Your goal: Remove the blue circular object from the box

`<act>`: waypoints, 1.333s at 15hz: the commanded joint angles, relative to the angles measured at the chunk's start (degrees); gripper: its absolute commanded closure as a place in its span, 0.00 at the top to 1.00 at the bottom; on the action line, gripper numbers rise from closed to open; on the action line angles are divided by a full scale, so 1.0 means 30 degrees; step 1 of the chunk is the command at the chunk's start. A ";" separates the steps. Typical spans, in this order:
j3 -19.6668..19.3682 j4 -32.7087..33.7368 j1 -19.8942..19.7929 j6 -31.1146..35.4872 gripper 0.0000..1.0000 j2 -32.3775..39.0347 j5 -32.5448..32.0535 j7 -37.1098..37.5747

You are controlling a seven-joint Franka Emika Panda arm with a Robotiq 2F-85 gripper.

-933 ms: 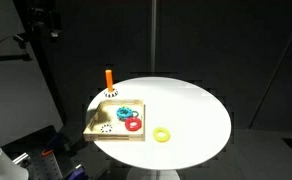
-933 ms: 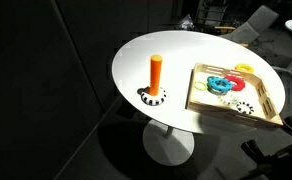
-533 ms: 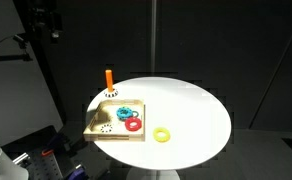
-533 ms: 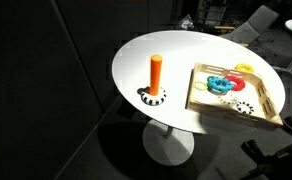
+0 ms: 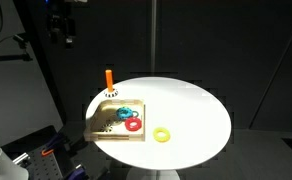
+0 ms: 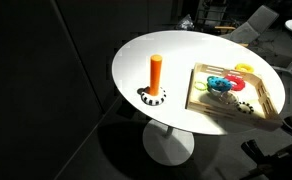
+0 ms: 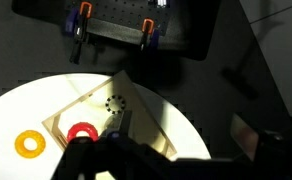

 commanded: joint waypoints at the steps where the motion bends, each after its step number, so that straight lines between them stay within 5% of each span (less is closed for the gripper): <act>1: 0.0015 0.0252 -0.0538 0.1832 1.00 0.1611 -0.0917 0.0980; 13: -0.0530 -0.1543 -0.1665 0.9777 1.00 0.7069 -0.3849 0.4762; 20: -0.0802 -0.1647 -0.1410 0.9835 1.00 0.7814 -0.3574 0.4587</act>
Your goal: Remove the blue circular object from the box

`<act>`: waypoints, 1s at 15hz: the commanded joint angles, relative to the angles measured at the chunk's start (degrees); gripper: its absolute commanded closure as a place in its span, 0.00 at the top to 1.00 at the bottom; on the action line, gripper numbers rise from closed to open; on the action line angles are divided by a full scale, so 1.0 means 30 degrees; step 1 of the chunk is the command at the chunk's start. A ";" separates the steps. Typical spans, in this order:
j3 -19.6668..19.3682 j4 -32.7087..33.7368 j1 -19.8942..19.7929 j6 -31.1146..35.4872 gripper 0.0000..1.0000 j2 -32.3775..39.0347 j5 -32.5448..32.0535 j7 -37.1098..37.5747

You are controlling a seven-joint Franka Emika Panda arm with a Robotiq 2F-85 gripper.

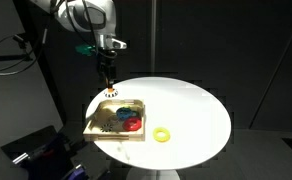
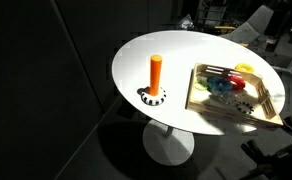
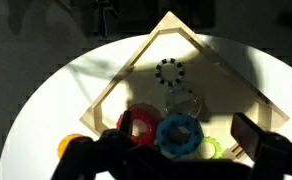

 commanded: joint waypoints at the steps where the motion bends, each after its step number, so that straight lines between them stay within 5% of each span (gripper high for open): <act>1: -0.0172 0.0023 0.0189 -0.0032 1.00 -0.0056 -0.0022 0.0012; 15: -0.0878 -0.0526 0.0199 0.6058 1.00 0.4066 0.1182 -0.0439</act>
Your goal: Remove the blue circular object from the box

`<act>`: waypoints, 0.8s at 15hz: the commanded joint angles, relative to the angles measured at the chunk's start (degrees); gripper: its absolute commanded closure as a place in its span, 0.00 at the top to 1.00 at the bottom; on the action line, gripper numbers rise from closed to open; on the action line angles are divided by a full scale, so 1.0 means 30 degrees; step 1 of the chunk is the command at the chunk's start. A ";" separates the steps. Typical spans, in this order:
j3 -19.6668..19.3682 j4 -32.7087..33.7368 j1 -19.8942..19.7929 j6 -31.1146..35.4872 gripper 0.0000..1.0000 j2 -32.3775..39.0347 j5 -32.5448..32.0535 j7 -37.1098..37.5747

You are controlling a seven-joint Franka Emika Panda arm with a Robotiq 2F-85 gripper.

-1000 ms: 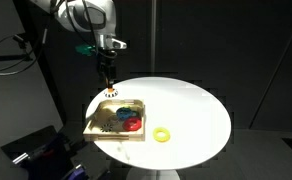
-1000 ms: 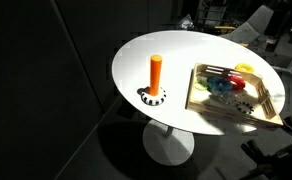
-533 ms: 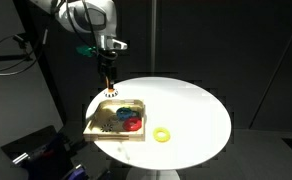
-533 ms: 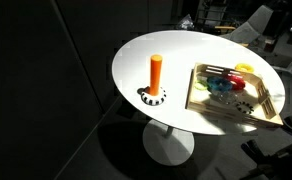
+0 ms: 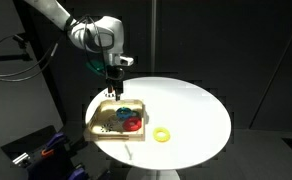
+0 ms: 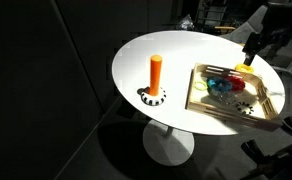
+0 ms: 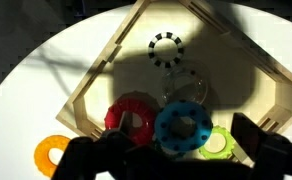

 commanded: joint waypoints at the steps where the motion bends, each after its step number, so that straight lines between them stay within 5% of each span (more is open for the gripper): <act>1: -0.0108 -0.0054 0.0174 0.1912 1.00 0.1450 0.0549 -0.0545; 12: -0.0103 0.0492 0.0494 0.6380 1.00 0.5966 0.0728 -0.1113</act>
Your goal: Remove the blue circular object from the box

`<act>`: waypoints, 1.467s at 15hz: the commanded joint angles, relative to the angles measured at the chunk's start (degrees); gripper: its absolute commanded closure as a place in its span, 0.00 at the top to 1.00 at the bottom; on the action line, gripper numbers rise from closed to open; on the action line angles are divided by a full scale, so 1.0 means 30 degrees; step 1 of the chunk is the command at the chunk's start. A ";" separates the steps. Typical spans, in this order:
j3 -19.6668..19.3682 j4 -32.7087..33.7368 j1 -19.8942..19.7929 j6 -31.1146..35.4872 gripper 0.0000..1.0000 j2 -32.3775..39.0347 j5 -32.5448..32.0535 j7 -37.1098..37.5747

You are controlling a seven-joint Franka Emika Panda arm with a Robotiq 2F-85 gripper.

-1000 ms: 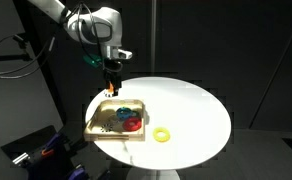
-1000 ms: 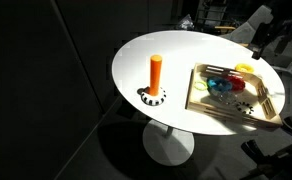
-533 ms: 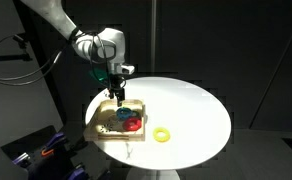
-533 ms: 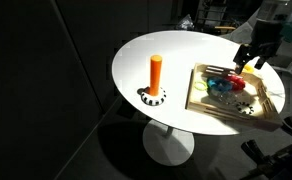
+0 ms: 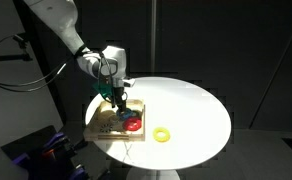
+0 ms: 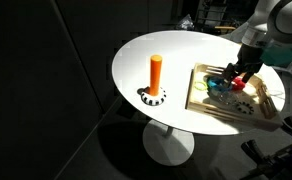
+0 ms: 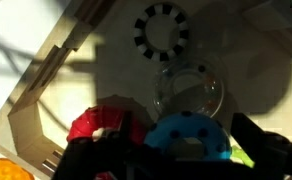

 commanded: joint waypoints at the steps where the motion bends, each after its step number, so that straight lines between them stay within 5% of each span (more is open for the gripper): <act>1: -0.0095 0.0765 0.0284 0.0722 1.00 0.1153 0.0215 -0.0511; 20: -0.0321 0.3758 0.2022 0.1049 1.00 0.3780 -0.0451 -0.0032; 21: -0.0445 0.3846 0.2159 0.0995 0.75 0.3943 -0.0614 0.0056; 22: -0.0479 0.3939 0.2197 0.0872 0.75 0.4048 -0.0646 0.0051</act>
